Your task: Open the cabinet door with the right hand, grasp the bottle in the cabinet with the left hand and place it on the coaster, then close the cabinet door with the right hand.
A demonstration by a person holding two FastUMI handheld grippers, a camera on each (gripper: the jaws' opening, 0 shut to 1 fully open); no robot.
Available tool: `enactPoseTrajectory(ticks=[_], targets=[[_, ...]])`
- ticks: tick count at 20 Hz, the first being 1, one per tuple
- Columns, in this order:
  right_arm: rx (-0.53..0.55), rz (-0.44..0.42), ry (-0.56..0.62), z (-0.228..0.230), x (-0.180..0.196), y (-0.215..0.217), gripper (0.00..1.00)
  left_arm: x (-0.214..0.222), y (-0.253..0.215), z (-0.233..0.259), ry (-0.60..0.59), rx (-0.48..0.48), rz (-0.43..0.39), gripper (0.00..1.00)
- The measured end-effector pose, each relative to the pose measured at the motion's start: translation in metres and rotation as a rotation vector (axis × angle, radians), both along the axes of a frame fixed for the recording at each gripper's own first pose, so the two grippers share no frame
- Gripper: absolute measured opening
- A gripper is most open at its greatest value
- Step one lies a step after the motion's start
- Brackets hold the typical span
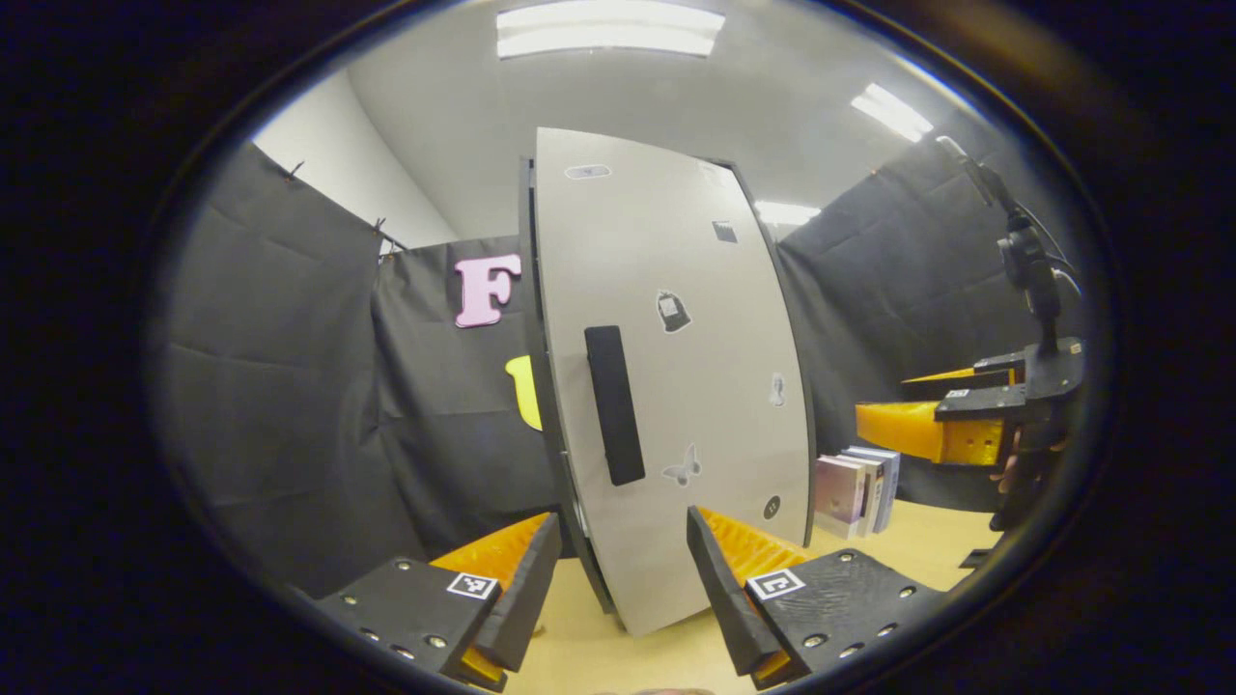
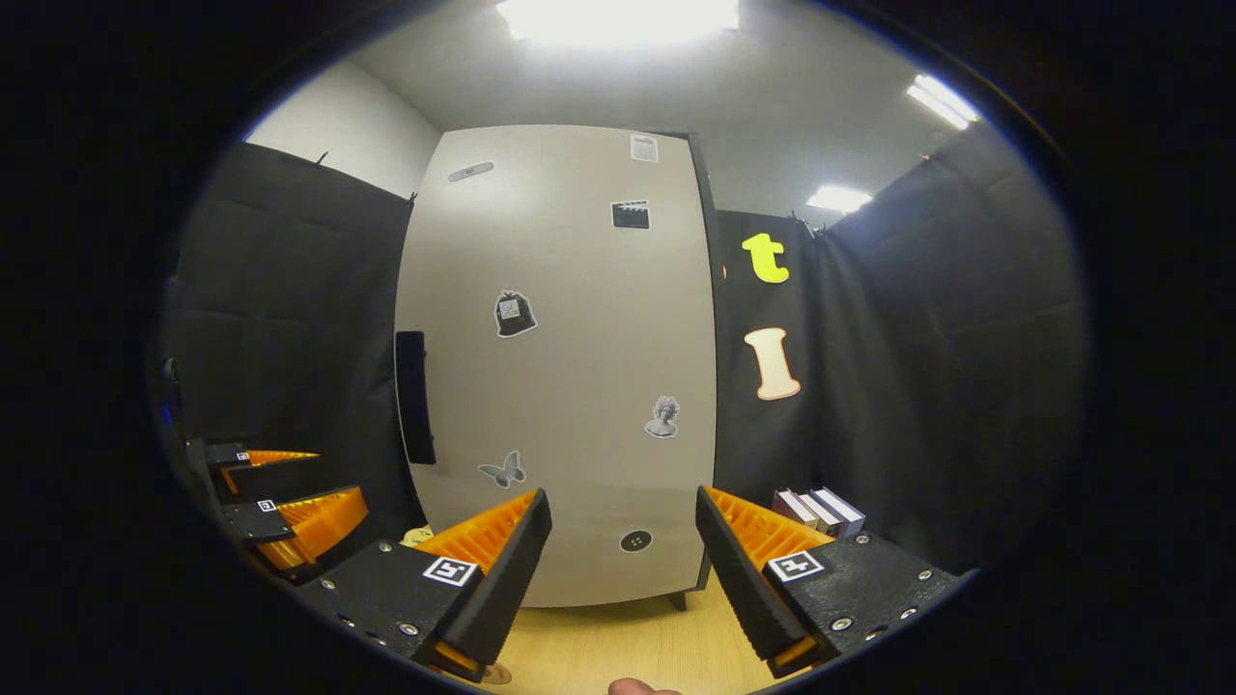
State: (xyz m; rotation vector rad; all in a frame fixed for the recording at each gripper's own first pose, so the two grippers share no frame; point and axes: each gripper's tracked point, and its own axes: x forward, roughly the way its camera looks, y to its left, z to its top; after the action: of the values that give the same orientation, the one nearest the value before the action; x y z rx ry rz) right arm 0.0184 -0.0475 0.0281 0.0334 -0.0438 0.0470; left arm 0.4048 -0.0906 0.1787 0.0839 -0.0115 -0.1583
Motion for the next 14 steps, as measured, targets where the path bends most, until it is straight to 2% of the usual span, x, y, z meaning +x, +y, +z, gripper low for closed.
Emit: enactPoseTrajectory(ticks=[2, 3, 5, 6, 7, 10, 12, 13, 14], targets=[[-0.006, 0.011, 0.003, -0.002, 0.001, 0.003, 0.93, 0.002, -0.002, 0.000, 0.004, 0.001, 0.003, 0.78], [-0.013, 0.009, 0.002, -0.001, 0.001, 0.003, 0.93, 0.003, -0.003, 0.000, 0.002, 0.001, 0.003, 0.82], [-0.026, 0.006, -0.004, 0.001, 0.001, 0.003, 0.93, 0.004, -0.003, 0.000, 0.002, -0.006, 0.002, 0.82], [-0.029, 0.002, -0.008, 0.003, 0.002, 0.002, 0.93, 0.003, -0.002, -0.001, 0.002, -0.006, 0.004, 0.75], [-0.027, -0.002, -0.011, 0.004, 0.004, 0.000, 0.93, 0.003, -0.002, 0.000, -0.003, -0.012, 0.000, 0.82], [-0.019, -0.018, -0.016, 0.007, 0.004, -0.007, 0.93, 0.005, -0.004, 0.003, -0.012, -0.022, -0.001, 0.82], [-0.012, -0.025, -0.020, 0.010, 0.005, -0.009, 0.94, 0.006, -0.010, 0.005, -0.010, -0.042, -0.010, 0.78], [-0.006, -0.026, -0.022, 0.010, 0.005, -0.009, 0.94, 0.006, -0.012, 0.005, -0.008, -0.059, -0.014, 0.82], [0.004, -0.028, -0.021, 0.011, 0.005, -0.010, 0.94, 0.004, -0.011, 0.005, -0.007, -0.080, -0.007, 0.78]])
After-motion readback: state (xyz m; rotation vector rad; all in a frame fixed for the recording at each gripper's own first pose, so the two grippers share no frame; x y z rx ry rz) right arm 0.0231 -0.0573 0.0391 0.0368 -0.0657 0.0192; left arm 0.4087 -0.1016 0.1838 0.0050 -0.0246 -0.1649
